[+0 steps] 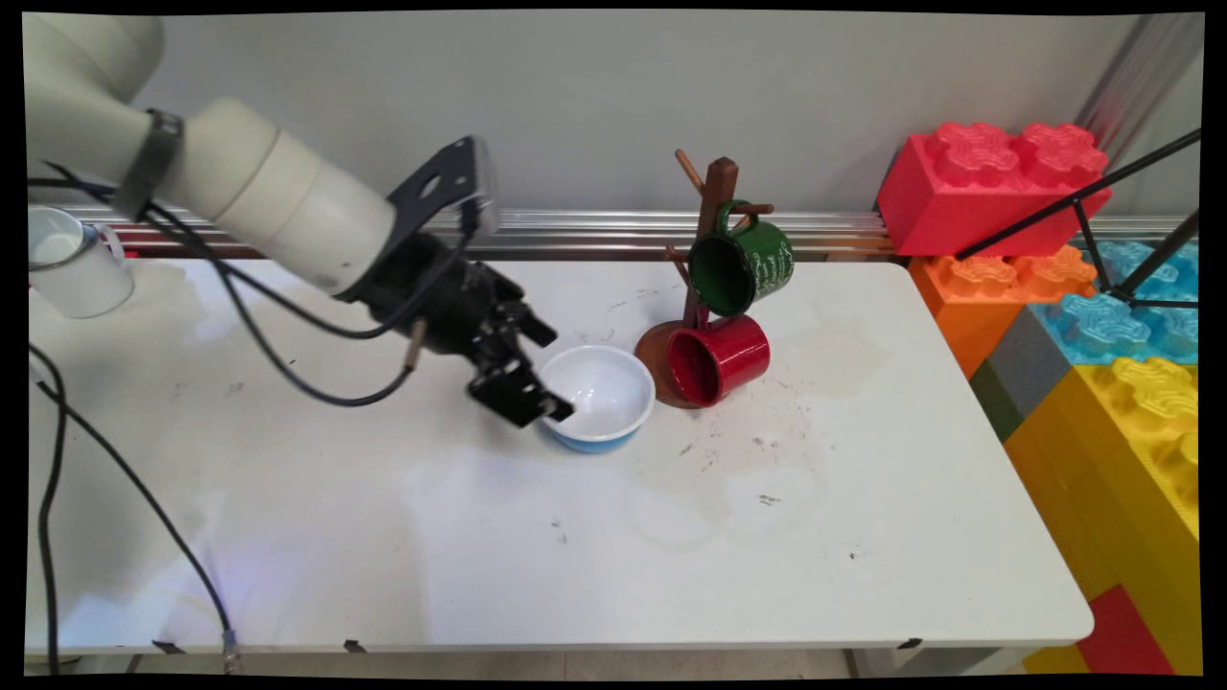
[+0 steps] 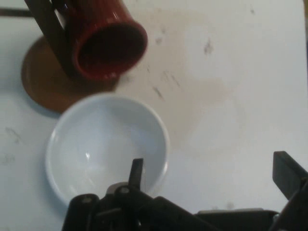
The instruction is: Pick up the green mug from the rack
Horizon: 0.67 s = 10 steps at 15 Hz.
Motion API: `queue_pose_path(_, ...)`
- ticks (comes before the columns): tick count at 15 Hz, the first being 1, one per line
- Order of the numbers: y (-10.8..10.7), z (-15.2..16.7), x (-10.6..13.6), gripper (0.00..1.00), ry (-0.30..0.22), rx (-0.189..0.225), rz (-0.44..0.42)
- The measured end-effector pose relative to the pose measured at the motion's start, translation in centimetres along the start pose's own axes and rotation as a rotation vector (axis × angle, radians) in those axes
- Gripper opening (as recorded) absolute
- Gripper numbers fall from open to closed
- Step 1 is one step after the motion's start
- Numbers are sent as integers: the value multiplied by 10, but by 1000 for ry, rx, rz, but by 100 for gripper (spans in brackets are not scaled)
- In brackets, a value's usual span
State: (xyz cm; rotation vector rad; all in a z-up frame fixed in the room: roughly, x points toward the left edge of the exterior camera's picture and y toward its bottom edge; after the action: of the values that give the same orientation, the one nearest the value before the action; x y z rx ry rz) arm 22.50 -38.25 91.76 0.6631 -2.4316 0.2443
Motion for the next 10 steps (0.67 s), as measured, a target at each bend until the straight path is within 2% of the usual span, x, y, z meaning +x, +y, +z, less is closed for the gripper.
queue_pose_path(5, 10, 18, 38, 100, 58, 52, -127)
queue_pose_path(10, 20, 36, 64, 100, 117, 83, -248)
